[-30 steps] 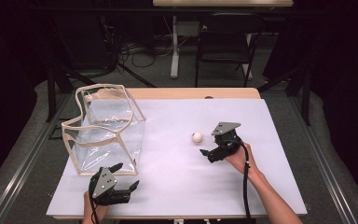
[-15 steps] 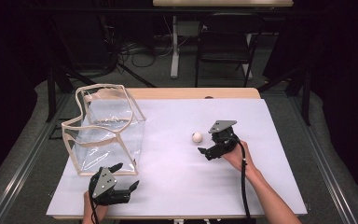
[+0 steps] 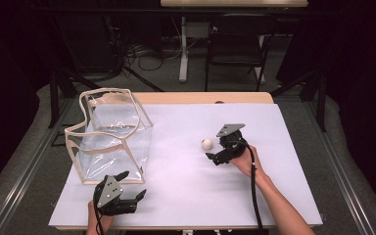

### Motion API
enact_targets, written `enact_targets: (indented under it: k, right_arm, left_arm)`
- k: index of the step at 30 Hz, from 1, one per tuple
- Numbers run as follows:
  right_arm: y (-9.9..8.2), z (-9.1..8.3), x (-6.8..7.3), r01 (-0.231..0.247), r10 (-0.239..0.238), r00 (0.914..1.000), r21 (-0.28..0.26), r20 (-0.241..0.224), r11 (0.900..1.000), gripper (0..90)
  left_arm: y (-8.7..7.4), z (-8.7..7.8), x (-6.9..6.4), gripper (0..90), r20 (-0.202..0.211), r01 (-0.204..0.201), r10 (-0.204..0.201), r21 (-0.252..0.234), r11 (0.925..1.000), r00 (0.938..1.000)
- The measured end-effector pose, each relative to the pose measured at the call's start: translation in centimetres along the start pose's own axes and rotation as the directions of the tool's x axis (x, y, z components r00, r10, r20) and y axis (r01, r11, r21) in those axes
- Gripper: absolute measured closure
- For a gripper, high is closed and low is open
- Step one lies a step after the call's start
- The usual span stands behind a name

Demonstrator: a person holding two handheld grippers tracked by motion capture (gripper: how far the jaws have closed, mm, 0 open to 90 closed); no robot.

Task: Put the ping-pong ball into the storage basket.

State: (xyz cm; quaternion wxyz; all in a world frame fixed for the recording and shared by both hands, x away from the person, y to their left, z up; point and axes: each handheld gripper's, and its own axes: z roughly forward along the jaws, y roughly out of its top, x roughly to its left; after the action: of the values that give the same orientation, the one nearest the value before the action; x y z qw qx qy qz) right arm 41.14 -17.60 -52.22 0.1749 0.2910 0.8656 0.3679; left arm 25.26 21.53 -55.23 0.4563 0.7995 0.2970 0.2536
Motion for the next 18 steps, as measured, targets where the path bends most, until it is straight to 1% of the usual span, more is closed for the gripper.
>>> enact_targets:
  k: [10,18]
  right_arm:
    - [0.3,1.0,-0.4,-0.022,0.022,0.9997,0.0,0.008,0.9998,1.3]
    - [0.2,1.8,-0.6,-0.034,0.034,0.9993,-0.002,0.014,0.9994,0.6]
  left_arm:
    - [0.0,0.0,0.0,16.1,0.001,0.002,-0.002,-0.002,1.0,1.0]
    - [0.0,0.0,0.0,16.2,0.0,0.001,-0.001,0.0,1.0,1.0]
